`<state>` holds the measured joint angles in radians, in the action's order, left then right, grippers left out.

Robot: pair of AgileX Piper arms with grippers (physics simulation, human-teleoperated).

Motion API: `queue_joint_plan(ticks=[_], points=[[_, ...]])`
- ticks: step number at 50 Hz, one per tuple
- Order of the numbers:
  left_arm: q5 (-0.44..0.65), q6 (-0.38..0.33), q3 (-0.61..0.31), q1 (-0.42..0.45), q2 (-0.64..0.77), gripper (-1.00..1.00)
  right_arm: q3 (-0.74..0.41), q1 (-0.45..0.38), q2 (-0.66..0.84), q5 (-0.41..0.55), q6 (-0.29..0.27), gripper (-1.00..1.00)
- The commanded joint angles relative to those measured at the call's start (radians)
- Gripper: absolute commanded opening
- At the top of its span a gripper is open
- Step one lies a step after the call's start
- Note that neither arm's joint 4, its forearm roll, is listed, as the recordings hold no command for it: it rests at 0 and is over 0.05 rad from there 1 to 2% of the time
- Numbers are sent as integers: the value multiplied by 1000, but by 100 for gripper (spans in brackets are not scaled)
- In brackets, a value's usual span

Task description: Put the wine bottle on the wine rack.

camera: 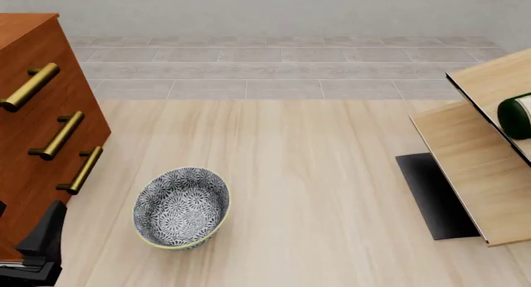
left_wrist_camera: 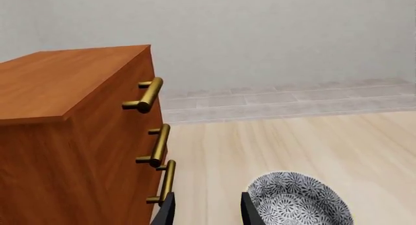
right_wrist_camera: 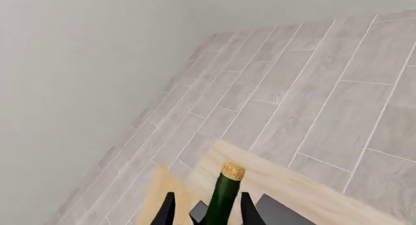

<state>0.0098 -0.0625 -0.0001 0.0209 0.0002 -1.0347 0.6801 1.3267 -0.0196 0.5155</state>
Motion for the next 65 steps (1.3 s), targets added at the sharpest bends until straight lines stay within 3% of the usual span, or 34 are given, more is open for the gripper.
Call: queue_joint_plan(ticks=[1, 29, 65], points=[[-1, 1, 0, 1, 0, 100, -8, 2, -10, 19, -3, 100], [3, 4, 0, 2, 0, 100, -53, 33, -57, 74, -18, 100], [0, 9, 0, 14, 0, 100, -59, 10, -193, 149, -24, 100]])
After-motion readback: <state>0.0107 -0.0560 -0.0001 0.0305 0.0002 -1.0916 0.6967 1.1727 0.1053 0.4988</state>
